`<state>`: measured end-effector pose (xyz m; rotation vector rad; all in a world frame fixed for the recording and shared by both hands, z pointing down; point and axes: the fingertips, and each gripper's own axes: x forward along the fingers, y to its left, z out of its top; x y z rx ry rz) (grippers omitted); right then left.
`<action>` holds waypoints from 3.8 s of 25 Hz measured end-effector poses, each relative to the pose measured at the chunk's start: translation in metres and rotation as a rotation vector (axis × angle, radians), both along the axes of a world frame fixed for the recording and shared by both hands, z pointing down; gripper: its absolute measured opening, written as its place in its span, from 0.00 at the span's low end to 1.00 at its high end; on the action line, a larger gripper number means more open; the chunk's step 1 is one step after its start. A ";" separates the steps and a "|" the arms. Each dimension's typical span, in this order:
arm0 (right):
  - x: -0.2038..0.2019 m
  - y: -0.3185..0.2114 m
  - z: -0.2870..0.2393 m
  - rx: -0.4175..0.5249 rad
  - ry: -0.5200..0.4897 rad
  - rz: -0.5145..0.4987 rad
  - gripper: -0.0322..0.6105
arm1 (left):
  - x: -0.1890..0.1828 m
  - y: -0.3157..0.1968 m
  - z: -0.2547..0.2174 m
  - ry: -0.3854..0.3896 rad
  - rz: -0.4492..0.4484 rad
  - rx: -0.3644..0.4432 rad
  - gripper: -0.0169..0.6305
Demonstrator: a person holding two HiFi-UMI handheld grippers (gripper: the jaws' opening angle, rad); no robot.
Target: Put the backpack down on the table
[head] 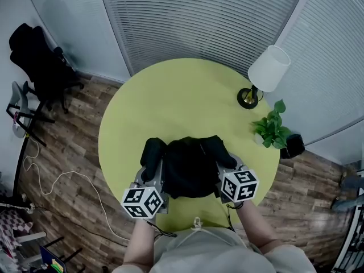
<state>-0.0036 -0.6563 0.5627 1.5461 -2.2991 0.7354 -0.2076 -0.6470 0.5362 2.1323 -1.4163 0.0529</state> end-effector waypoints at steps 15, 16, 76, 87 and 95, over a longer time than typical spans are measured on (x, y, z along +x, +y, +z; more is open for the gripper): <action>0.005 0.010 0.030 0.027 0.109 0.019 0.46 | -0.012 0.006 0.024 0.004 -0.042 -0.011 0.13; 0.006 0.011 0.030 0.035 0.114 0.027 0.52 | -0.012 0.007 0.024 -0.005 -0.045 -0.009 0.15; 0.055 0.235 -0.078 0.206 0.045 -0.037 0.05 | 0.057 0.245 -0.072 -0.152 -0.158 0.168 0.04; 0.057 0.228 -0.074 0.178 0.027 -0.027 0.05 | 0.072 0.241 -0.071 -0.199 -0.103 0.177 0.04; 0.055 0.225 -0.068 0.163 0.032 -0.032 0.05 | 0.064 0.235 -0.066 -0.216 -0.133 0.153 0.04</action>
